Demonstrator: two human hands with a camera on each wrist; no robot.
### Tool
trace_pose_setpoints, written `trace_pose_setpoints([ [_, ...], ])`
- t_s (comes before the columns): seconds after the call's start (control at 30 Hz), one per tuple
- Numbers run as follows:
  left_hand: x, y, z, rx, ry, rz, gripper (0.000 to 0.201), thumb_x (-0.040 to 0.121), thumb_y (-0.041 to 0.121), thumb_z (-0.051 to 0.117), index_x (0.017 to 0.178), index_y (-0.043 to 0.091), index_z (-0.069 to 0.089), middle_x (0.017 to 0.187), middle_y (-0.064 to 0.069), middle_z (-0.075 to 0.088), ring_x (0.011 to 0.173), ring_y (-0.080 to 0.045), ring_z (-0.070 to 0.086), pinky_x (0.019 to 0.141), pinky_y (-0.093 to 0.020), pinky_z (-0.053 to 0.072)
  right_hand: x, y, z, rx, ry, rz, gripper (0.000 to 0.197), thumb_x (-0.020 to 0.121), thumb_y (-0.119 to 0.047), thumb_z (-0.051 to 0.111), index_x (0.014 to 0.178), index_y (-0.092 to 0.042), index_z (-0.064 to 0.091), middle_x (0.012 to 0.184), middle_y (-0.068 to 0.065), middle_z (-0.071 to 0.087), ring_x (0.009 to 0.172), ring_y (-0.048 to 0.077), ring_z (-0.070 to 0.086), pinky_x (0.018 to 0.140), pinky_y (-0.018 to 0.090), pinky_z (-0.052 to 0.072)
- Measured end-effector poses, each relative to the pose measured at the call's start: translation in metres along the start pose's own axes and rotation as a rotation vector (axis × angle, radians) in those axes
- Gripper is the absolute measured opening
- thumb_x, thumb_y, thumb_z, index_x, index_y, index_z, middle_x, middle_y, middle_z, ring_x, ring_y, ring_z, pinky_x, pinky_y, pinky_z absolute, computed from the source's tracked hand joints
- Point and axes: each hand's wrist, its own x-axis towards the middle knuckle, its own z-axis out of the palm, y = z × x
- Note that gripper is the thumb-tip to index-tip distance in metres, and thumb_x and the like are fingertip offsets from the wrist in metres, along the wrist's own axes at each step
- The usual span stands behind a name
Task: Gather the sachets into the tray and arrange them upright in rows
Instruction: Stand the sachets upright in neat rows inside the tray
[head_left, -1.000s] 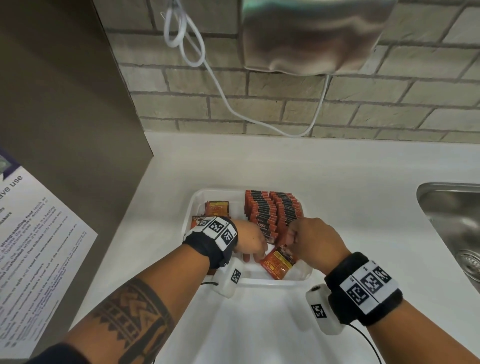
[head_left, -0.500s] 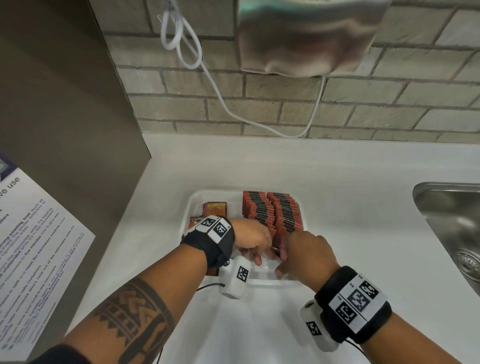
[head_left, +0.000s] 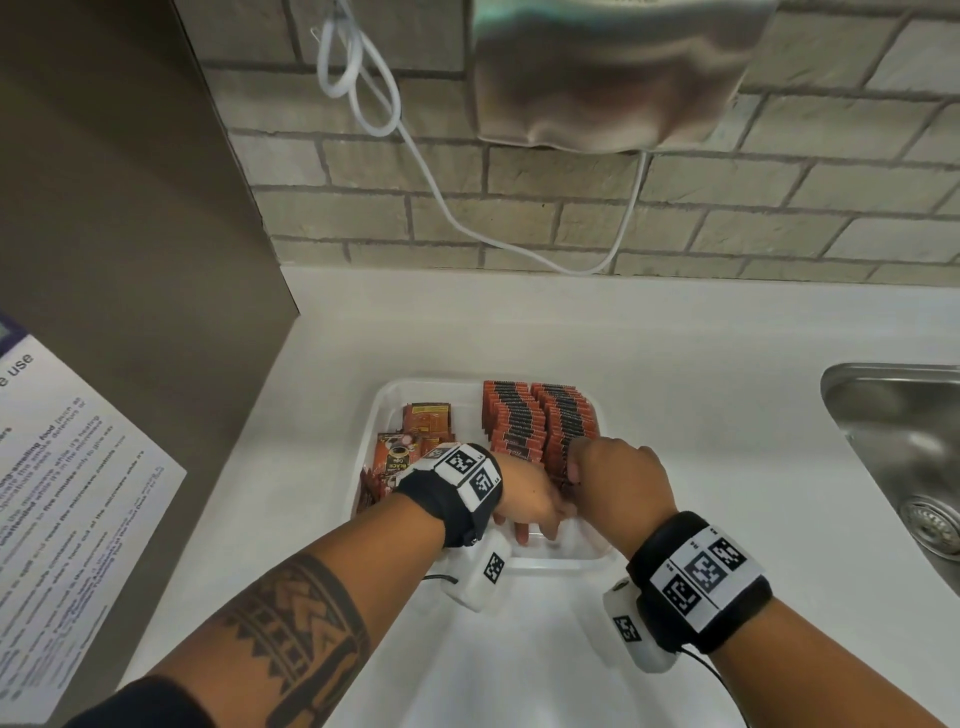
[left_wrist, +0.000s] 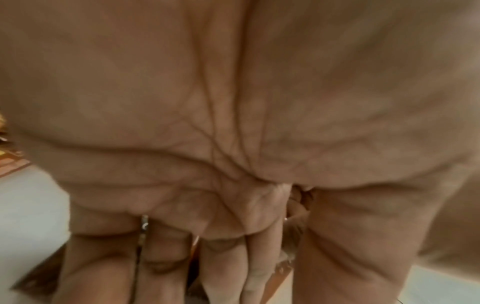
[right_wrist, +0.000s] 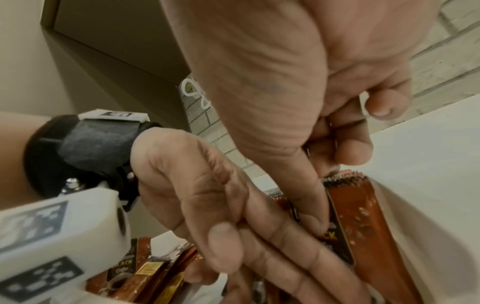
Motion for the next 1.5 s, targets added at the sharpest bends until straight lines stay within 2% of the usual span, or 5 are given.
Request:
trace_pose_setpoints([
  [0.1, 0.0, 0.004, 0.001, -0.021, 0.01, -0.001, 0.061, 0.097, 0.029, 0.059, 0.154, 0.028, 0.038, 0.139, 0.009, 0.058, 0.098, -0.014, 0.072, 0.071, -0.027, 0.053, 0.006, 0.003, 0.002, -0.003, -0.001, 0.014, 0.015, 0.086, -0.024, 0.061, 0.085, -0.029, 0.048, 0.078, -0.01, 0.054, 0.083, 0.017, 0.065, 0.074, 0.03, 0.035],
  [0.23, -0.002, 0.003, 0.0, 0.024, 0.034, -0.006, 0.063, 0.098, 0.034, 0.058, 0.156, 0.034, 0.035, 0.084, 0.012, 0.062, 0.069, -0.006, 0.06, 0.069, -0.024, 0.049, 0.01, 0.007, -0.001, 0.019, -0.015, 0.021, 0.015, 0.085, -0.021, 0.062, 0.086, -0.028, 0.049, 0.079, -0.01, 0.054, 0.086, 0.017, 0.064, 0.075, 0.03, 0.036],
  [0.47, -0.003, 0.001, -0.001, 0.007, 0.048, -0.012, 0.056, 0.099, 0.032, 0.056, 0.153, 0.034, 0.039, 0.076, 0.015, 0.06, 0.062, -0.006, 0.056, 0.064, -0.023, 0.046, 0.011, 0.011, -0.003, 0.051, -0.056, 0.027, 0.02, 0.079, -0.023, 0.068, 0.082, -0.029, 0.049, 0.077, -0.011, 0.055, 0.074, 0.015, 0.054, 0.074, 0.028, 0.036],
  [0.93, -0.002, -0.001, -0.002, 0.049, -0.003, 0.023, 0.045, 0.1, 0.032, 0.055, 0.145, 0.03, 0.052, 0.143, 0.005, 0.058, 0.1, -0.019, 0.073, 0.105, -0.04, 0.05, 0.007, 0.012, -0.015, 0.076, -0.076, 0.042, 0.018, 0.082, -0.023, 0.068, 0.091, -0.028, 0.053, 0.086, -0.008, 0.061, 0.075, 0.015, 0.052, 0.075, 0.028, 0.042],
  [1.5, -0.012, -0.042, -0.005, -0.02, 0.081, -0.129, 0.03, 0.097, 0.032, 0.058, 0.113, 0.015, 0.077, 0.101, 0.005, 0.078, 0.103, -0.019, 0.069, 0.101, -0.036, 0.052, 0.002, 0.011, -0.008, 0.077, -0.036, 0.017, 0.015, 0.086, -0.021, 0.063, 0.088, -0.028, 0.05, 0.084, -0.009, 0.059, 0.076, 0.016, 0.054, 0.073, 0.029, 0.038],
])
